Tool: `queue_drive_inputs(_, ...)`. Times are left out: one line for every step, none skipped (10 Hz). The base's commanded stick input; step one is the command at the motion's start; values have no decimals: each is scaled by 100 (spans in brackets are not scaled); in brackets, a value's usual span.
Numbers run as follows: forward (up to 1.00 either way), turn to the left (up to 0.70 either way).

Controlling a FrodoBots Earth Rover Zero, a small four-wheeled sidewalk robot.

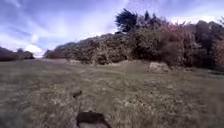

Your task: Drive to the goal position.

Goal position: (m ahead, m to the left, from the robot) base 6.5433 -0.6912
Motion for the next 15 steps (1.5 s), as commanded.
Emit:
queue_drive_inputs(70, 35)
queue_drive_inputs(70, 35)
queue_drive_inputs(70, 35)
queue_drive_inputs(70, 35)
queue_drive_inputs(70, 35)
queue_drive_inputs(70, 35)
queue_drive_inputs(70, 35)
queue_drive_inputs(70, 35)
queue_drive_inputs(70, 35)
queue_drive_inputs(70, 35)
queue_drive_inputs(70, 35)
queue_drive_inputs(70, 35)
queue_drive_inputs(70, 35)
queue_drive_inputs(70, 35)
queue_drive_inputs(70, 35)
